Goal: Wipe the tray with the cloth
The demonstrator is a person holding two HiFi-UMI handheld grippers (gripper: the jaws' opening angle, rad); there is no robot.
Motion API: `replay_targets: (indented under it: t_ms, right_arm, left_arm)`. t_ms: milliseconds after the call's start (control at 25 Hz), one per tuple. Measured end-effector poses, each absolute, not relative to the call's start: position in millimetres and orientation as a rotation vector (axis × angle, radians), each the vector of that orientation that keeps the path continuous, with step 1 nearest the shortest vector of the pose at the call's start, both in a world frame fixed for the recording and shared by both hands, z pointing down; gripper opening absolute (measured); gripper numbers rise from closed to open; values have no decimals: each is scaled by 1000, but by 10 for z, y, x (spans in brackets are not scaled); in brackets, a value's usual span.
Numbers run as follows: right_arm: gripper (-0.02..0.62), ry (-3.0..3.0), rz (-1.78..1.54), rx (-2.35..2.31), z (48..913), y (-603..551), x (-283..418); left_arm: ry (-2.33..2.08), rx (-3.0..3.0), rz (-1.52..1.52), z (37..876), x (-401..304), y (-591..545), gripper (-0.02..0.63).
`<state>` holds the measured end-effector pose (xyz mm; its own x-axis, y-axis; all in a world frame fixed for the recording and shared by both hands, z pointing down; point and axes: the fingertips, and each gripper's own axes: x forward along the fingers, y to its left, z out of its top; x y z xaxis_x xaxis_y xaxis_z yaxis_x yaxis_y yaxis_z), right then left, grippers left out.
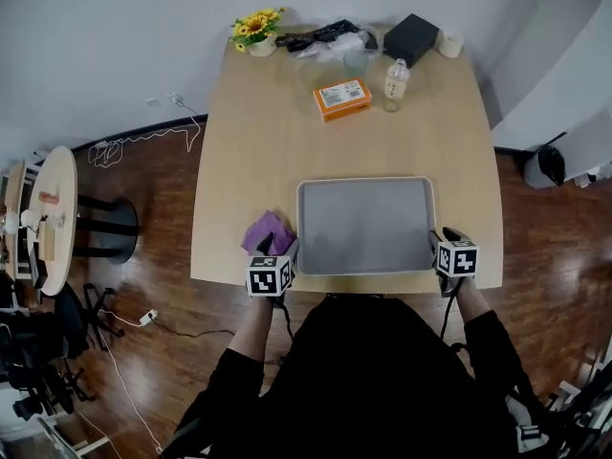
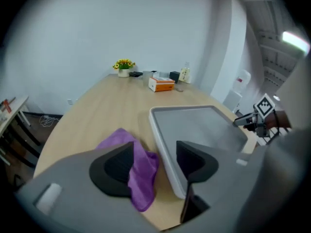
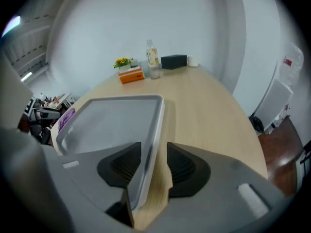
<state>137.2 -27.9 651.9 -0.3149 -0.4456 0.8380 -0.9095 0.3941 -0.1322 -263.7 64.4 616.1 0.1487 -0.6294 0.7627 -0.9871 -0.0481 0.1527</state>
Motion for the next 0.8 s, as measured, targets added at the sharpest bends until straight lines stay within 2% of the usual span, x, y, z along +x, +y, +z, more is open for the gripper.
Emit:
replay_targets:
  t_ms: [40,120,160,280,400,440,480,520,560,640,800]
  right_arm:
    - [165,-1906,810,1142,6584,-290,1370]
    - [80,-1904,799,1112,6630,-299,1353]
    - [63,-1905,797,1108,6638,-296,1340]
    - [58,-1919,818,1106,6653,-282,1292]
    - [61,-1917,826,1103,6649,-270,1263]
    - [61,-1919,832,1103,6652,-269,1254]
    - [61,-1924,839,1103,6657,-267,1248]
    - [61,-1931,844,1105,6660,-263,1244]
    - [61,-1938,847,1109,6660,-259,1245]
    - [63,-1951,851,1120,6652,-255,1247]
    - [61,-1966,872,1148,6642,-248,1229]
  left_arm:
    - [-1568,1745,722,6193,-2732,647,288]
    - [-1571,1731,829,6304,-2916,661,349]
    - [-1559,1720,878,6381,-3000,679,377]
    - [-1472,1680,1004,6644,-3155,714,430]
    - [-1369,1652,1092,6891,-3170,711,423]
    - [-1371,1641,1096,6925,-3187,696,412]
    - [-1392,1634,1090,6921,-3215,674,369]
    - [-1419,1628,1078,6886,-3248,654,220]
    - [-1442,1621,1057,6824,-3272,633,150]
    - [-1482,1635,997,6622,-3264,523,130]
    - [-1474,1781,1017,6269,-2985,-39,132]
